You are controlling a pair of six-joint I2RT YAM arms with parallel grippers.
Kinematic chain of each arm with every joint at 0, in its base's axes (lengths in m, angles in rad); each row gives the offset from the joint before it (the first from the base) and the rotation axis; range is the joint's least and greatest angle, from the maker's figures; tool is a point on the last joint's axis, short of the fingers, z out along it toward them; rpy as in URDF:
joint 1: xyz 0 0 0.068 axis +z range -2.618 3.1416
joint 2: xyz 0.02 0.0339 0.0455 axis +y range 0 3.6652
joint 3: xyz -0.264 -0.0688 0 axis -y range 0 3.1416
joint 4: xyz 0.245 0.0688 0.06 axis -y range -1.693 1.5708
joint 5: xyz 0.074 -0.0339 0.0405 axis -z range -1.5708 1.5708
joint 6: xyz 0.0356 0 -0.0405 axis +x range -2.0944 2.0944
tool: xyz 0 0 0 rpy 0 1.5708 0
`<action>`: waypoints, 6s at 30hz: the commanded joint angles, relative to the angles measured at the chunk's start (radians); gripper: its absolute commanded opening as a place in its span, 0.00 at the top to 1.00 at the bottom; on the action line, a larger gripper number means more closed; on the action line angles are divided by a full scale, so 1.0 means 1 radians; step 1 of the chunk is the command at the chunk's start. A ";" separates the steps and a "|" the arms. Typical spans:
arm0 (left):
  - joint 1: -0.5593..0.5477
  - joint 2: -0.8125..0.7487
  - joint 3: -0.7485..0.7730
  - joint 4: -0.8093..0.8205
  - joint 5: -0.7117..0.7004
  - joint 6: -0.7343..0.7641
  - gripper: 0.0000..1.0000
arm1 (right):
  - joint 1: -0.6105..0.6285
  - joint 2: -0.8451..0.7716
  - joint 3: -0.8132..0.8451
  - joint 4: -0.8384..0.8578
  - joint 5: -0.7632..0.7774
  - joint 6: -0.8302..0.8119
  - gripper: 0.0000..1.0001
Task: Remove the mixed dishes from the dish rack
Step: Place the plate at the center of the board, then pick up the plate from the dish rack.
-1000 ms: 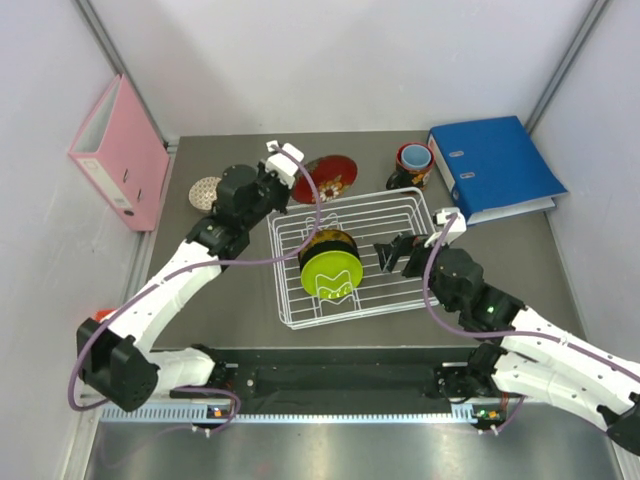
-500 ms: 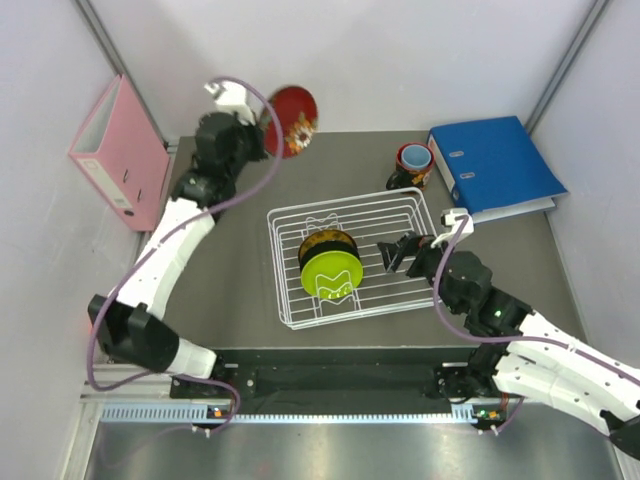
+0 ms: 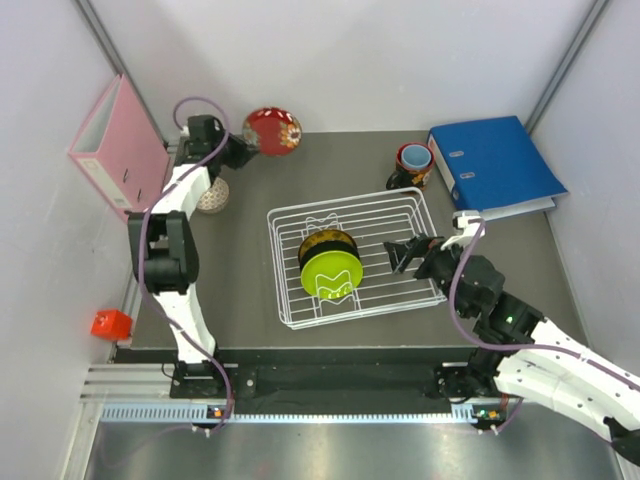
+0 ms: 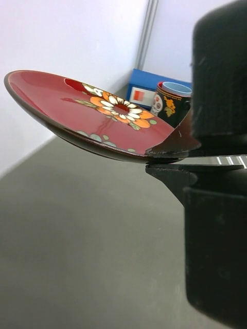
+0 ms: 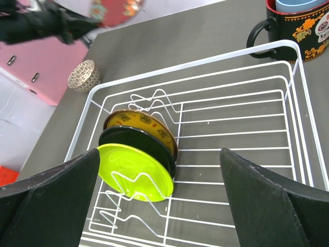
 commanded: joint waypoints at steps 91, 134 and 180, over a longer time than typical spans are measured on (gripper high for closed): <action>-1.027 -0.959 -0.704 -0.113 -0.678 1.162 0.01 | 0.008 -0.044 0.052 -0.072 0.089 0.003 0.00; -0.883 -0.895 -0.989 0.172 -0.407 1.381 0.41 | 0.009 0.031 -0.045 -0.115 0.059 0.094 0.00; -0.880 -0.873 -0.919 0.064 -0.333 1.357 1.00 | 0.008 0.068 -0.045 -0.079 0.029 0.094 0.00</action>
